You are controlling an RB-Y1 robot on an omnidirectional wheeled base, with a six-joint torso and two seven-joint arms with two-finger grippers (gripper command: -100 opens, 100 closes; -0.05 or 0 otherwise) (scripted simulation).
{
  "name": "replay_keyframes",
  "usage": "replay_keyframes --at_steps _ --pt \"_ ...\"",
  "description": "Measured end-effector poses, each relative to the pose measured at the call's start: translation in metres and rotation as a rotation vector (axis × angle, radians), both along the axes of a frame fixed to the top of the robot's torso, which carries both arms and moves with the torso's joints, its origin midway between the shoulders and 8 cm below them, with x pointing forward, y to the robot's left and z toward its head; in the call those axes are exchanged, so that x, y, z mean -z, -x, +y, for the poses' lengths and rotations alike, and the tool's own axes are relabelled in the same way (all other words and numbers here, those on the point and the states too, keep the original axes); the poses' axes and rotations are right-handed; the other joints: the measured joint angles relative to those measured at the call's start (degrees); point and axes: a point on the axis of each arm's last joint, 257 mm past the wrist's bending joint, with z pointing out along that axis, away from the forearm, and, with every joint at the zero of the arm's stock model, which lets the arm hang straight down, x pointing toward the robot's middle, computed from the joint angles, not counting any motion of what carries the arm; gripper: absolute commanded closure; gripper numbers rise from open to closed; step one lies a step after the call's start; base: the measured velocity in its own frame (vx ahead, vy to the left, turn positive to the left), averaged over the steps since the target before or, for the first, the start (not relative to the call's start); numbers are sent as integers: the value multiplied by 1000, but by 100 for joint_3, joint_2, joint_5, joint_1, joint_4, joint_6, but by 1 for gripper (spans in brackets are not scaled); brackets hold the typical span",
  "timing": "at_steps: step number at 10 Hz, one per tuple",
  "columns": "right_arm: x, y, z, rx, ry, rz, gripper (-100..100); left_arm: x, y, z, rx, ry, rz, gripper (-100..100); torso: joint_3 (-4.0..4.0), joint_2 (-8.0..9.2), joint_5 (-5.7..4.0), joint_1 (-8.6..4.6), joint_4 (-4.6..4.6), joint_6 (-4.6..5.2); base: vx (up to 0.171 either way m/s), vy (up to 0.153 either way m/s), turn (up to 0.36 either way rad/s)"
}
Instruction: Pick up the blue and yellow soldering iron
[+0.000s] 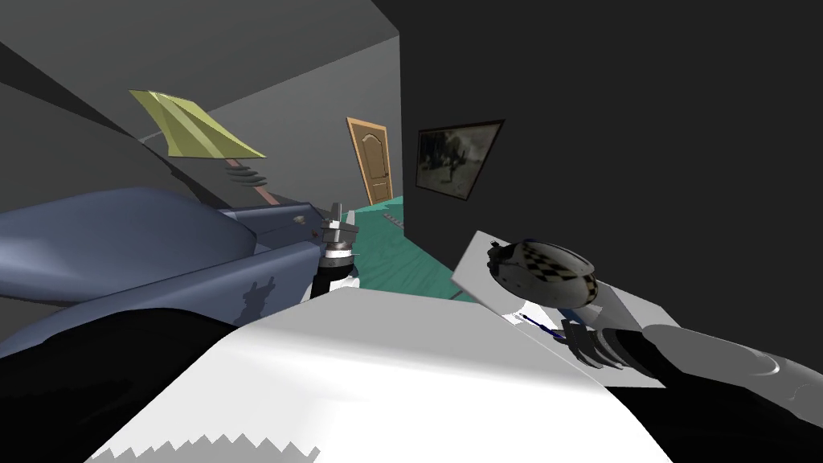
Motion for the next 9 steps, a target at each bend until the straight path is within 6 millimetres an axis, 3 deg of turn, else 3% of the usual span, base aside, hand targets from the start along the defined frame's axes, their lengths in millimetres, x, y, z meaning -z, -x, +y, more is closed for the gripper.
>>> replay_keyframes --at_steps 2,3,4,9 --pt "0 -1 0 0 1 -1 100 0 0 0 0 0 0 0 1 2 -2 -1 -1 3 0 0 0" --pt "0 -1 0 0 1 -2 0 0 0 0 0 0 0 0 1 3 -2 -1 -1 3 0 0 0" --pt "0 -1 0 0 1 -2 100 0 0 0 0 0 0 0 1 3 -2 -1 -1 3 -54 33 95" --pt "-15 -11 -20 32 5 -3 100 0 0 0 0 0 0 0 18 31 3 8 6 3 -75 27 76"
